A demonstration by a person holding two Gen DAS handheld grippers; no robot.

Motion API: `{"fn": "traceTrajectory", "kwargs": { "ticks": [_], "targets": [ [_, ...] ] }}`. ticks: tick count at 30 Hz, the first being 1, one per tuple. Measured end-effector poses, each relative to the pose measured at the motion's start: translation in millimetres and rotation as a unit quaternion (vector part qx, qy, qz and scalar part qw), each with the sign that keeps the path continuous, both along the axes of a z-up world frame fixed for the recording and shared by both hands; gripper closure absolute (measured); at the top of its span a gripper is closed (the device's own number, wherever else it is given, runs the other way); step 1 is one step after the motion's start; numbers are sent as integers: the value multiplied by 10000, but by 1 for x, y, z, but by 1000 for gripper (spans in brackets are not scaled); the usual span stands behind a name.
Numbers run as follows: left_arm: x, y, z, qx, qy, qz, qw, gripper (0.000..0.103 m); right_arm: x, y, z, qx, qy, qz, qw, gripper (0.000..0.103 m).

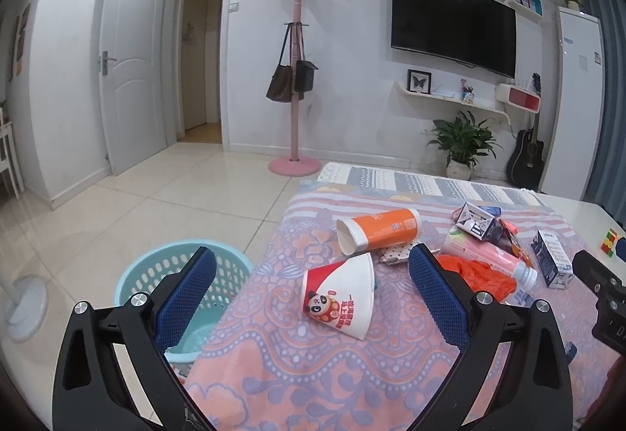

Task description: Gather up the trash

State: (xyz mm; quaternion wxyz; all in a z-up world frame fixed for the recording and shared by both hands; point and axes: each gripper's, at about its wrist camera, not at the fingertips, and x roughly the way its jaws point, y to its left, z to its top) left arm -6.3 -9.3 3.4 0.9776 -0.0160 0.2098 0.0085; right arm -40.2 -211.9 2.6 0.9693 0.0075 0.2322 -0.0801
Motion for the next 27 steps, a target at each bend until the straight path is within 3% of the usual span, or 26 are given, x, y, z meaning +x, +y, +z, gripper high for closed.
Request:
{"fn": "traceTrajectory", "kwargs": {
  "ticks": [9,15,20,23,27],
  "targets": [
    [-3,-3,1,-26,61,-48,10000,7,-1,-23,9,-93,-12,-182,9998,7],
    [6,-29,15,-234,245,-435,9985,7,0,-40,4,-33,101,-129,9999,7],
    [40,-61,10,-707,927,-1022,9879,7,4,-59,-7,81,256,55,9996,11],
    [67,-79,-8,-1082,1388,-1312,9756,7,7,-63,-24,8,411,287,9987,16],
    [99,-105,-38,-1073,1964,-1383,9648,8,11,-68,-52,-16,738,417,9964,17]
  ]
}}
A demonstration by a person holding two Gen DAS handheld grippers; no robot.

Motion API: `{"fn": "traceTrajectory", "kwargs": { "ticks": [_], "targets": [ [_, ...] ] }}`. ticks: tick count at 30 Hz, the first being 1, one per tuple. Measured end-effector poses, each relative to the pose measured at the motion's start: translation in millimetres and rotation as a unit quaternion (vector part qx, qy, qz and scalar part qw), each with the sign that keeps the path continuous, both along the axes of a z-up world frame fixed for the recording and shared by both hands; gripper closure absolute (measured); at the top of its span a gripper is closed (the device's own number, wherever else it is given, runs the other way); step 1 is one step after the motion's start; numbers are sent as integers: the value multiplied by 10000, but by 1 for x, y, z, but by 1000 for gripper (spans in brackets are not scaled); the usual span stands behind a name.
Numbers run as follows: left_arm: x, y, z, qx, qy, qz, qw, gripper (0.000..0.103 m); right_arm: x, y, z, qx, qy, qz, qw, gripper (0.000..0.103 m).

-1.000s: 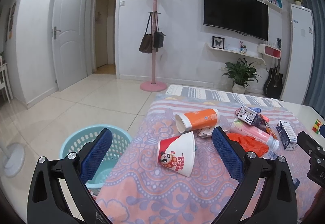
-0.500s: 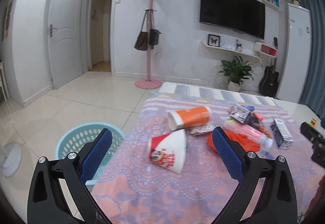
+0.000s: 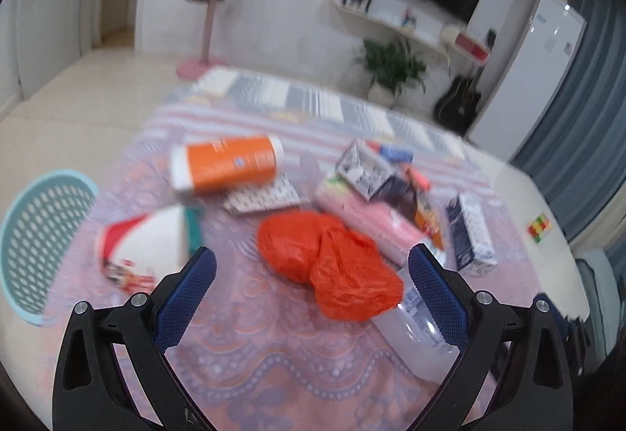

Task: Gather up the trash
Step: 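Grasp the orange plastic bag with the left tool while the right tool grasps the clear bottle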

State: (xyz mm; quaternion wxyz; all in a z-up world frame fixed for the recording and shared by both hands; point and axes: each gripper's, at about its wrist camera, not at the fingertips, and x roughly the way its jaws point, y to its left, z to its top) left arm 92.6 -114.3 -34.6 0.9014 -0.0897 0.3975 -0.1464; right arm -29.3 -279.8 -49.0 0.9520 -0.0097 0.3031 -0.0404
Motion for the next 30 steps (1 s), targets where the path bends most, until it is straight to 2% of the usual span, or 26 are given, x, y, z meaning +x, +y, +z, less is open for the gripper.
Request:
{"fn": "traceTrajectory", "kwargs": {
  "ticks": [4,12,16,19,26,28,30],
  "targets": [
    [22,-9,-25,-4,442,40,9990,8,6,-8,-17,165,221,115,9996,17],
    [54,-26,-51,190,907,59,9957,8,25,2,-37,123,555,347,9978,17],
    [60,-30,-63,265,1061,-18,9940,17,32,3,-48,146,738,382,9964,17],
    [61,-30,-67,241,1107,-79,9935,19,36,4,-52,197,817,445,9955,17],
    [61,-33,-75,197,1166,-171,9928,33,48,14,-59,51,1108,526,9924,18],
    [60,-34,-75,237,1134,-177,9931,36,48,18,-59,33,1144,556,9919,24],
    [59,-35,-74,280,1095,-178,9934,41,52,20,-62,59,1261,602,9902,42]
  ]
}}
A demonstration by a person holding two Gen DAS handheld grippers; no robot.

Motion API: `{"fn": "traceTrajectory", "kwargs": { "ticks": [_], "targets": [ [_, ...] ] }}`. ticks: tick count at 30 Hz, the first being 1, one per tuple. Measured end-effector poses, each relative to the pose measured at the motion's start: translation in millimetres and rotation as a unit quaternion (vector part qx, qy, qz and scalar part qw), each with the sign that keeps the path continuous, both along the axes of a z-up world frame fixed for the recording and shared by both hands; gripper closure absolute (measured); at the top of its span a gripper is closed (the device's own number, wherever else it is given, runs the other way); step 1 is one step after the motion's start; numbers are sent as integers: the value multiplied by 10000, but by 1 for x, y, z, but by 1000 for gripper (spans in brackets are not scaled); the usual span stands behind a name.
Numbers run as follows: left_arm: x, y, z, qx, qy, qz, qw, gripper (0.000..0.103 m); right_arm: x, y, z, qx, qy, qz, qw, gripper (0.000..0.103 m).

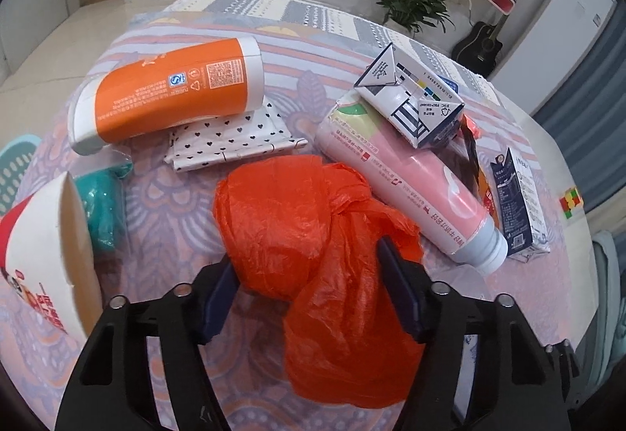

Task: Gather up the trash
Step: 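Grasp the orange plastic bag with the left tool while the right tool grasps the clear bottle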

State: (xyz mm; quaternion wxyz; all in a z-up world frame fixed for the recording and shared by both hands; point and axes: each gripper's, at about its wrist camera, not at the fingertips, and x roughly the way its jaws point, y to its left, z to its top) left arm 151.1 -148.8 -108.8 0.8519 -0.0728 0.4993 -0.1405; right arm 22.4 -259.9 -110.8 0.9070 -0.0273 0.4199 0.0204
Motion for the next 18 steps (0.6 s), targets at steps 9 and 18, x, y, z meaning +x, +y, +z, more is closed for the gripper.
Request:
{"fn": "traceTrajectory", "kwargs": {
  "ticks": [9,18],
  "targets": [
    [-16,15,27,-147,-360,-103,9992,59,-3,0,5,223,-3,-23,9997,48],
    [-45,80,95,-224,-1026,129,9944,60,-3,41,66,333,-646,351,9967,50]
  ]
}}
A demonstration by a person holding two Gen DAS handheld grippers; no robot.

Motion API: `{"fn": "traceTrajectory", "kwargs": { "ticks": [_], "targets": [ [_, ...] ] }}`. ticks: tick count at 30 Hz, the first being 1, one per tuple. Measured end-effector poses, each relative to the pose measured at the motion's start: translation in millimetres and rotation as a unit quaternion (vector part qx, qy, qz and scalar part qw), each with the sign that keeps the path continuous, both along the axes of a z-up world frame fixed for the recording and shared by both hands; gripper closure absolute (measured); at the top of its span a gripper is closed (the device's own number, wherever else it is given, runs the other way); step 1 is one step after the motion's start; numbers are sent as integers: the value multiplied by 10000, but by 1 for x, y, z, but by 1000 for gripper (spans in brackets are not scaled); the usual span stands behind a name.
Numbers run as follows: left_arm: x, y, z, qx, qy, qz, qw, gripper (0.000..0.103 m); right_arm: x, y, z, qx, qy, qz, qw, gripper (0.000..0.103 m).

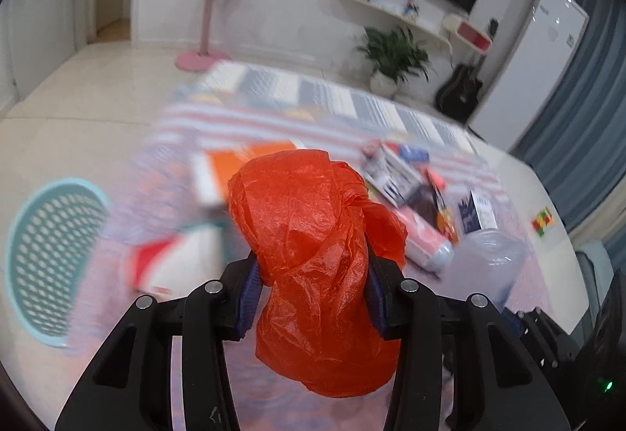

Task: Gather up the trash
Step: 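Carry both items over the blue basket and open both tools to drop them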

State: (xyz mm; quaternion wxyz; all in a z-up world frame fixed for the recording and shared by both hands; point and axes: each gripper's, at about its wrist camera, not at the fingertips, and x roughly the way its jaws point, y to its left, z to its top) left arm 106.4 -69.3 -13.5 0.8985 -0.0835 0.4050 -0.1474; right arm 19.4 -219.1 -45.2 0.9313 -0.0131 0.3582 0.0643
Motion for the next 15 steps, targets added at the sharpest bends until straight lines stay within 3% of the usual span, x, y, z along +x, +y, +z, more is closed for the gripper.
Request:
{"fn": "traceTrajectory", "kwargs": {
  "ticks": [7,15],
  "targets": [
    [-11,108,47,45,-427,837,9956,60,21,79,50,72,-480,834,9953,50],
    [-13,228,43,18,-417,1955,9798,60,66,187,71,400,-359,1771,9827,50]
  ]
}}
